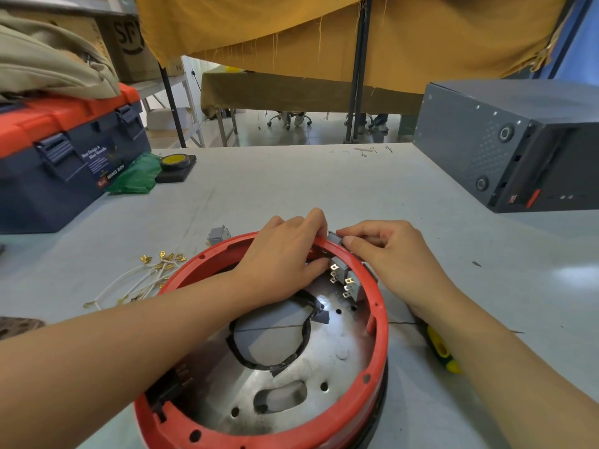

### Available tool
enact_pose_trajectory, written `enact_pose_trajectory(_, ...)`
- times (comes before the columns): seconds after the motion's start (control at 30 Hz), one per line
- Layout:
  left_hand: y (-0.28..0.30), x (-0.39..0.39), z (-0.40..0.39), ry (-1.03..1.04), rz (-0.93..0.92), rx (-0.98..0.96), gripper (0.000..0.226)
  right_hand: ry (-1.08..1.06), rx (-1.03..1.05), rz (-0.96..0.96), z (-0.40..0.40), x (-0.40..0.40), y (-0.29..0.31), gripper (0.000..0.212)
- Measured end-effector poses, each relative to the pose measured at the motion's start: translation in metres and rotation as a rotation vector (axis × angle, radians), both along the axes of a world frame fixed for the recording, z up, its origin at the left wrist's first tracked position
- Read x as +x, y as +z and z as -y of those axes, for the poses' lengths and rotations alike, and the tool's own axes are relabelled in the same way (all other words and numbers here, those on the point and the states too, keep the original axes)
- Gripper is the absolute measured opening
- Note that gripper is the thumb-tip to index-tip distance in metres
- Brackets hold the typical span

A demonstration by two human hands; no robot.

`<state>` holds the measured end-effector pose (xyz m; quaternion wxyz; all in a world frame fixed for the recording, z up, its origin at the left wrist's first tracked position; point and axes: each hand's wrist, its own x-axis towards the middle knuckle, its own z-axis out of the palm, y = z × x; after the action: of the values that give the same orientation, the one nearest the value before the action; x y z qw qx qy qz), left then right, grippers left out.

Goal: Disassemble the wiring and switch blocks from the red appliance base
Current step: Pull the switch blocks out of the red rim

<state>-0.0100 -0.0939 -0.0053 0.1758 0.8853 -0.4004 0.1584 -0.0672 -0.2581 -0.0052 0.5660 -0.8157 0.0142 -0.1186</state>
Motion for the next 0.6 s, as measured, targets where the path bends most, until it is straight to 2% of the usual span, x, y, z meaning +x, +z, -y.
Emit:
enact_pose_trajectory(0.17, 0.005, -0.002, -0.002, -0.023, -0.076, 0.01, 0.03, 0.002, -0.014, 0.01, 0.0, 0.002, -0.002, 0.011)
enact_pose_trajectory(0.6, 0.019, -0.001, -0.007, -0.082, -0.385, -0.136, 0.025, -0.033, 0.068, 0.017, -0.001, 0.004, -0.001, 0.008)
